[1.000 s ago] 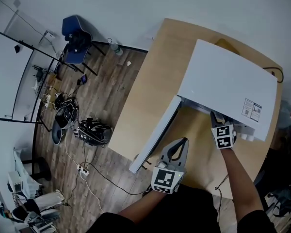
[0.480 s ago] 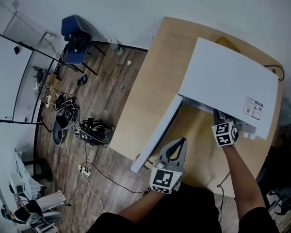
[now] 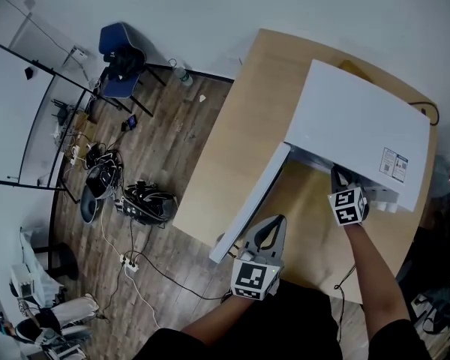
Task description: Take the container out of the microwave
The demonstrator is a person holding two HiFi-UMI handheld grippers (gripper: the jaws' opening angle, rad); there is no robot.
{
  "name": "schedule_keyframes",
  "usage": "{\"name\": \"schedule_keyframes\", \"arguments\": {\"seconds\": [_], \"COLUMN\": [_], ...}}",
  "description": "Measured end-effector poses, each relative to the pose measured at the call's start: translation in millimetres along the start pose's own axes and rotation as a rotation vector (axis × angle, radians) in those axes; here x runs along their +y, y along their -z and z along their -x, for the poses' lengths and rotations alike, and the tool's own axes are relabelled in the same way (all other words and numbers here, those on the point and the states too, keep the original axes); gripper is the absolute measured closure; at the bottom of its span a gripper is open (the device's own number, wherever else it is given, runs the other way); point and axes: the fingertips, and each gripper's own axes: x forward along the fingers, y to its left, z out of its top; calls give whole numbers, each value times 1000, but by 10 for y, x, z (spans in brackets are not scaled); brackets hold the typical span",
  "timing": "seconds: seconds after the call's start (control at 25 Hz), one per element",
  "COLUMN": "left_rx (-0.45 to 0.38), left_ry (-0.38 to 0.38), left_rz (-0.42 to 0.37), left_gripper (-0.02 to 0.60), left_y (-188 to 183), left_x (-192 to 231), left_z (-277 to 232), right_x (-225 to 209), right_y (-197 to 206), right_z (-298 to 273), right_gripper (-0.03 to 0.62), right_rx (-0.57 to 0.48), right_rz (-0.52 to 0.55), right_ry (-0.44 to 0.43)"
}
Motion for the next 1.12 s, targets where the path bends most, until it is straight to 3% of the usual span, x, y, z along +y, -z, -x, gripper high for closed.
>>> {"name": "schedule_keyframes", "arguments": {"seconds": [0.52,1.12], "left_rx": [-26,-59], "left_ry": [27,179], "left_rz": [-11,-61], "left_gripper": [572,572], "left_y": [-62,-107], "left_x": [103,-127], "left_z": [384,825], "right_x": [276,720], "right_y": [-175,-350], "right_z": [477,1585], "right_gripper": [522,522], "right_rx": [-63,-189], "right_rz": [-115,-327], "right_ry": [31,104]}}
